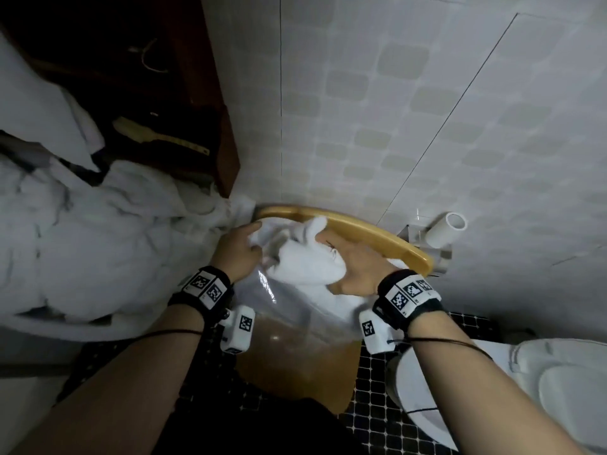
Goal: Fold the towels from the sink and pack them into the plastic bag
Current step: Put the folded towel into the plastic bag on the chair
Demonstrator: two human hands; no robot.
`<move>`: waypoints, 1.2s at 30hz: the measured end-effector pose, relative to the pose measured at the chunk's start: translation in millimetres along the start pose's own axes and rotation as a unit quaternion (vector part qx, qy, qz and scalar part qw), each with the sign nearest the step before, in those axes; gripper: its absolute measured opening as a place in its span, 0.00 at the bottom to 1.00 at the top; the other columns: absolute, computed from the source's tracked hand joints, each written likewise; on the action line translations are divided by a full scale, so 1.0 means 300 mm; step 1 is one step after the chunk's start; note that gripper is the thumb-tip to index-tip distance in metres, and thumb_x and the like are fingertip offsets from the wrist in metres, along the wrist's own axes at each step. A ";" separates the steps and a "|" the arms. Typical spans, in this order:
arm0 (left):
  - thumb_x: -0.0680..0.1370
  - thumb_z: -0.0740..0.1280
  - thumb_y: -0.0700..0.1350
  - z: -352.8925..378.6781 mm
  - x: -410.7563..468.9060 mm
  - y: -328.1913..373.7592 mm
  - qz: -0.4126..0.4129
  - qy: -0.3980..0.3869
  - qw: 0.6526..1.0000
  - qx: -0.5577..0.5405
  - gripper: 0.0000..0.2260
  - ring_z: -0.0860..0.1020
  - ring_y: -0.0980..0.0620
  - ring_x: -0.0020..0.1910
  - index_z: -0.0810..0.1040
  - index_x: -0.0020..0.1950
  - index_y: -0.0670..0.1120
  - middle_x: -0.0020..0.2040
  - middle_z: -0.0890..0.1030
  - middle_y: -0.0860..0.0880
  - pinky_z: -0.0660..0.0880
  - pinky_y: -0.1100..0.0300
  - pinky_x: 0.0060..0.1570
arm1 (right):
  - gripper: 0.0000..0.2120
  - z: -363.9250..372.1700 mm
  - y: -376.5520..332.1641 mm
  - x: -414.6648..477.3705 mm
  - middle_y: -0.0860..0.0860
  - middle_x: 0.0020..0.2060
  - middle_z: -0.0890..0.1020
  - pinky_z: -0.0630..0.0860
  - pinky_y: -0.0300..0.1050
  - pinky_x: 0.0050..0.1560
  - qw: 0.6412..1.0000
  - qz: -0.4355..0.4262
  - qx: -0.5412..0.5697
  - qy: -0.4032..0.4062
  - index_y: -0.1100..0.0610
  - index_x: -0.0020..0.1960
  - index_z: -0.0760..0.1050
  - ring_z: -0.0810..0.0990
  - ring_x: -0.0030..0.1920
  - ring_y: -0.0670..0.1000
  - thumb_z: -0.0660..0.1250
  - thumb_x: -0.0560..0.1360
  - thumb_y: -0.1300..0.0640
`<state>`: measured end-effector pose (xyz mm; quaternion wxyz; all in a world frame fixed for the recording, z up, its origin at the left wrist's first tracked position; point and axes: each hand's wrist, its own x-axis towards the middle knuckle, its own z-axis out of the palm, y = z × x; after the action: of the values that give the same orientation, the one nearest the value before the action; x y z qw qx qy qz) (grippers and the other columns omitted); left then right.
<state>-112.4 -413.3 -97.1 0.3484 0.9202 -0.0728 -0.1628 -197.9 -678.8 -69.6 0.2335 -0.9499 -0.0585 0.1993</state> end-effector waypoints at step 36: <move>0.75 0.61 0.26 -0.078 -0.185 0.026 0.088 -0.068 0.990 -0.091 0.24 0.84 0.65 0.41 0.90 0.55 0.48 0.53 0.87 0.53 0.83 0.62 0.46 | 0.32 0.614 -0.092 0.388 0.56 0.72 0.75 0.73 0.56 0.70 0.991 0.075 0.030 -0.107 0.51 0.77 0.69 0.75 0.70 0.59 0.73 0.76 0.49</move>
<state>-156.2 -391.0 -61.4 0.4377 0.8615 -0.1621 -0.1999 -166.7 -553.2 -247.2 0.2387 -0.9175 -0.0060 0.3180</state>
